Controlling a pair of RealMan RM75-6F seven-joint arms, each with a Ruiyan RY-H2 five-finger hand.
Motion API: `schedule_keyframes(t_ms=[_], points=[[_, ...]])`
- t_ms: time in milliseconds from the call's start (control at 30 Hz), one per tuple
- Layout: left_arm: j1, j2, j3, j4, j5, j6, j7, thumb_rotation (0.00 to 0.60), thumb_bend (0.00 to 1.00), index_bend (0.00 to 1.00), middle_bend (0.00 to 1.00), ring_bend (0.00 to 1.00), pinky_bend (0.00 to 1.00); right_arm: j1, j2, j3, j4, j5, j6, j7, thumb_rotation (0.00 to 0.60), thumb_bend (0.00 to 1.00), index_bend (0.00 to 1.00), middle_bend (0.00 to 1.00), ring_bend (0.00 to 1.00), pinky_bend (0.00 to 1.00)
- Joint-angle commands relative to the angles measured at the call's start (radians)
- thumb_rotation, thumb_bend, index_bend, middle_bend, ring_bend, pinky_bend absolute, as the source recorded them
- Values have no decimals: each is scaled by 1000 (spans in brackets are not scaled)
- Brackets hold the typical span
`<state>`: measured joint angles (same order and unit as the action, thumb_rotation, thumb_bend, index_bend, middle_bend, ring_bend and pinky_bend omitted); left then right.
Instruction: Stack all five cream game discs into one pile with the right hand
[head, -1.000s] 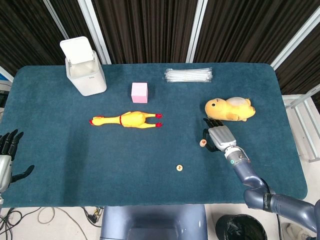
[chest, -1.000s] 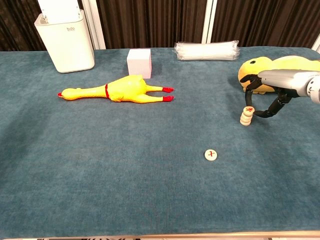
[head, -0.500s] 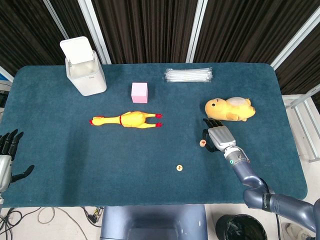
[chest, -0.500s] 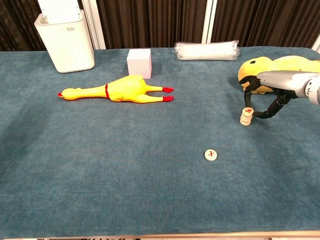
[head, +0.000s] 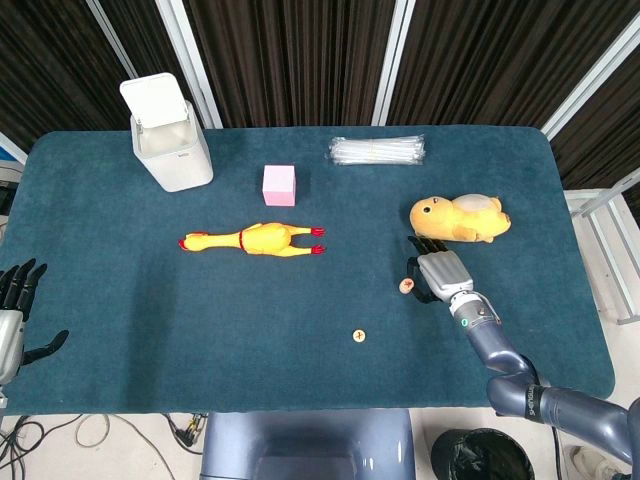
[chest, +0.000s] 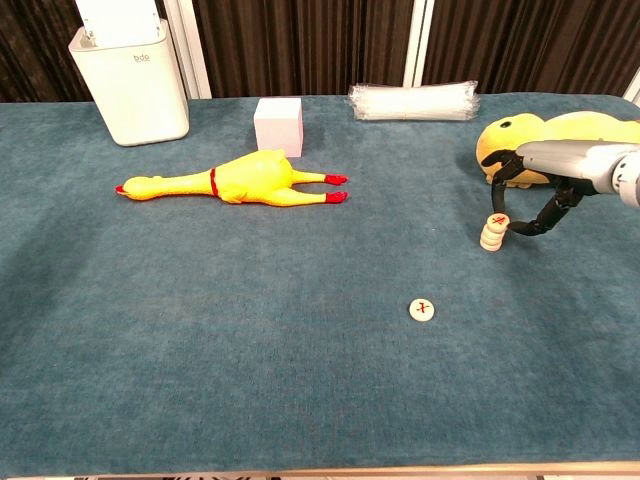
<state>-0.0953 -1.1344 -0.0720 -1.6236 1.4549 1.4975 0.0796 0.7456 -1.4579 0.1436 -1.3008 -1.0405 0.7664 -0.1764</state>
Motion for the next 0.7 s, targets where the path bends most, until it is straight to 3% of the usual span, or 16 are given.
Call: schedule_keyframes(t_ms=[33,700], points=[[0,0,0,0,0,0,1,600,169,49,0,0,66,0,0,0,1,-1,0,-1,600,469,546,0,0,86],[0,0,0,0,1,0,0,600,169,49,0,0,66,2,-6,3,5,-1,1,-5,600,469,483,0,0,86]])
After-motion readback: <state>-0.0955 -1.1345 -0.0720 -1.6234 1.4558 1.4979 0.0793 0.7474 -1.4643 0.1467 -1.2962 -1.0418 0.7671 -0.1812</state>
